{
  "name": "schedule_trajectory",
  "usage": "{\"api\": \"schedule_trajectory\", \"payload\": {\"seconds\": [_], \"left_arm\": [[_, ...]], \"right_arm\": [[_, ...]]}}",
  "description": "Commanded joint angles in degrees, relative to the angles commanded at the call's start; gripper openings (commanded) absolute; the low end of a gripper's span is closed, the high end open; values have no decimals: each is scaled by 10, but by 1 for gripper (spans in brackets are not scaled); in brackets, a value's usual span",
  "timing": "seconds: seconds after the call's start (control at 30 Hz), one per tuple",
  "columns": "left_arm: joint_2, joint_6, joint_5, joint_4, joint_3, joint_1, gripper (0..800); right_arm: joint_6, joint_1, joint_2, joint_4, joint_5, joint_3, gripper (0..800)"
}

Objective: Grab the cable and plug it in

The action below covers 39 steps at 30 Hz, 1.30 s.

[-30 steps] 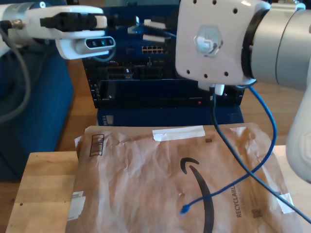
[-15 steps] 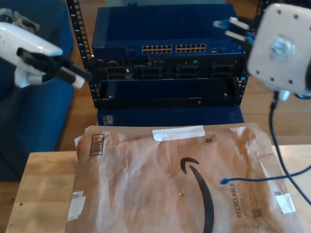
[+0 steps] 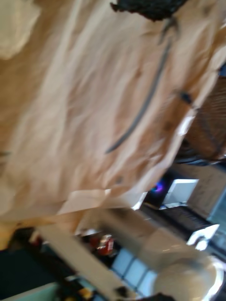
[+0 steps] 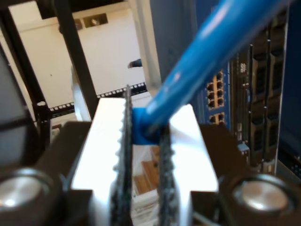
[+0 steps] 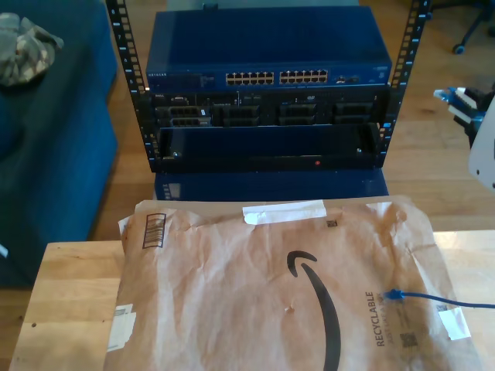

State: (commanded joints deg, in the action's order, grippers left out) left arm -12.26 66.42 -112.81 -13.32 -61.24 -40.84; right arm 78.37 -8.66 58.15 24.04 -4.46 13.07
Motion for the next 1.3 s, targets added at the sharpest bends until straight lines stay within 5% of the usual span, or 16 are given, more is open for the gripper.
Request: {"api": "schedule_trajectory", "payload": {"seconds": [0.33, 0.6, 0.8, 1.1, 1.3], "left_arm": [[-103, -156, 26, 92, 170, -95, 798], [-163, -261, 47, 107, 265, -184, 798], [-223, -291, 49, 139, 311, -189, 798], [-227, -364, 59, 152, 326, -261, 798], [-216, -382, 170, 171, 332, -317, 798]], "right_arm": [[0, 4, -62, 2, -40, 4, 0], [-1, 1, -122, 3, -93, 29, 1], [-1, -15, -178, 3, -132, 55, 1], [-1, -64, -274, 2, -193, 97, 1], [-2, -84, -295, 3, -200, 106, 1]]}}
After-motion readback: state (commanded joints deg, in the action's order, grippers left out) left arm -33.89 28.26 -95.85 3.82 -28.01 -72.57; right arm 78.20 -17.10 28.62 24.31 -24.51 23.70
